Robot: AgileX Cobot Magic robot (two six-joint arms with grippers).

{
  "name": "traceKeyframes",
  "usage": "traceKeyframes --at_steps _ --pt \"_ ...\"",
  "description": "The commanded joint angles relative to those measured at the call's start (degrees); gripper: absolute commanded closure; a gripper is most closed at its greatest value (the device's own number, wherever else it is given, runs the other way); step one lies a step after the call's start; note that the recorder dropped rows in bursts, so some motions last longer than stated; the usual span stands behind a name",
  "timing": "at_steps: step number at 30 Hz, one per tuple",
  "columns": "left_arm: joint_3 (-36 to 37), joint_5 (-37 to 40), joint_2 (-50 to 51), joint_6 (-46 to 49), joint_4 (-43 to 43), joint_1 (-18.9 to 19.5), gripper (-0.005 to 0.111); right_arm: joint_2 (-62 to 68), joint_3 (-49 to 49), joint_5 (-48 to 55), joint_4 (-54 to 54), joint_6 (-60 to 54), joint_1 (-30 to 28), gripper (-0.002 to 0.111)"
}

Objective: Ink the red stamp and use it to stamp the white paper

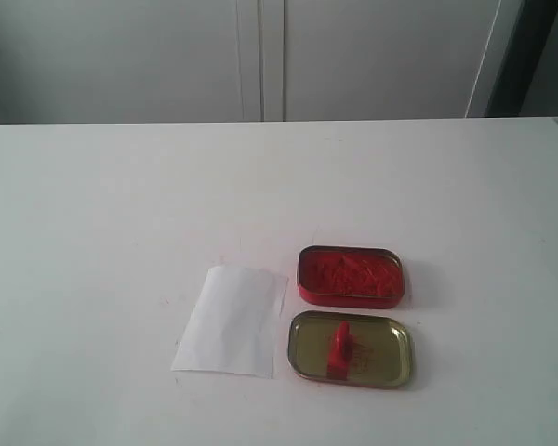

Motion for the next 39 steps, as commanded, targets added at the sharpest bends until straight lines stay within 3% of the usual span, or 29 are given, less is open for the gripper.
traceKeyframes --at_steps 1,12,25,39 --pt "0.2 -0.2 -0.2 0.2 -0.1 0.0 0.107 -0.3 0.3 -0.8 -0.1 0.1 0.4 0.108" --pt "0.2 -0.2 -0.2 0.2 -0.1 0.0 0.107 -0.3 0.3 -3.7 -0.1 0.1 0.4 0.108" --pt "0.2 -0.2 -0.2 0.2 -0.1 0.0 0.107 -0.3 0.3 -27.9 -0.1 0.1 0.4 0.108" --pt "0.2 -0.2 -0.2 0.2 -0.1 0.0 0.107 -0.3 0.3 -30.0 -0.1 -0.1 0.4 0.108"
